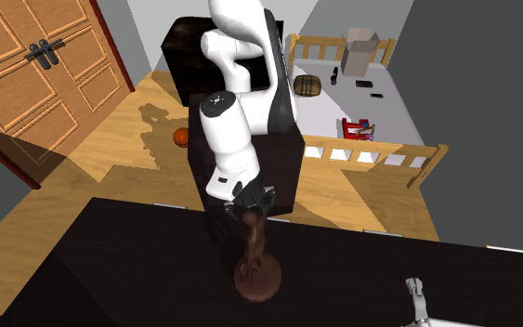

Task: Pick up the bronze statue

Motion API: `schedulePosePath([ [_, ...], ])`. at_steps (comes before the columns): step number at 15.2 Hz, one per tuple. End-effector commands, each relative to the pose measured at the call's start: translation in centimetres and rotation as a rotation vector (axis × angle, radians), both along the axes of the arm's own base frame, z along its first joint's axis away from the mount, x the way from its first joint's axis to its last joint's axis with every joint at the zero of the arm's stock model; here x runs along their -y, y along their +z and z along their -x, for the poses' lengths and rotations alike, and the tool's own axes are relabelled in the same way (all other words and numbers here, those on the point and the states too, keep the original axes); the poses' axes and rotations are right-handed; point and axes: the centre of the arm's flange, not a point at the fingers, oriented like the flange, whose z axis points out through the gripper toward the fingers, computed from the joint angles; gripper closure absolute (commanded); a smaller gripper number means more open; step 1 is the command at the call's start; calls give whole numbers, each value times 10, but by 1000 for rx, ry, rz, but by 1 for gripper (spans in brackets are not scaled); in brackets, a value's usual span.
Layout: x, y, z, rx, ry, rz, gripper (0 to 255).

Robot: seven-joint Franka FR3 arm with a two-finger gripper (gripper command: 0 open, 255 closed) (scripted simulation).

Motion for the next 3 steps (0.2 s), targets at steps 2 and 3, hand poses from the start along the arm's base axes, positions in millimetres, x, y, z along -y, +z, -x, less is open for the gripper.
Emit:
schedulePosePath([
  [2, 0, 13, -1, 3, 0, 0, 255],
  [3, 0, 13, -1, 3, 0, 0, 255],
])
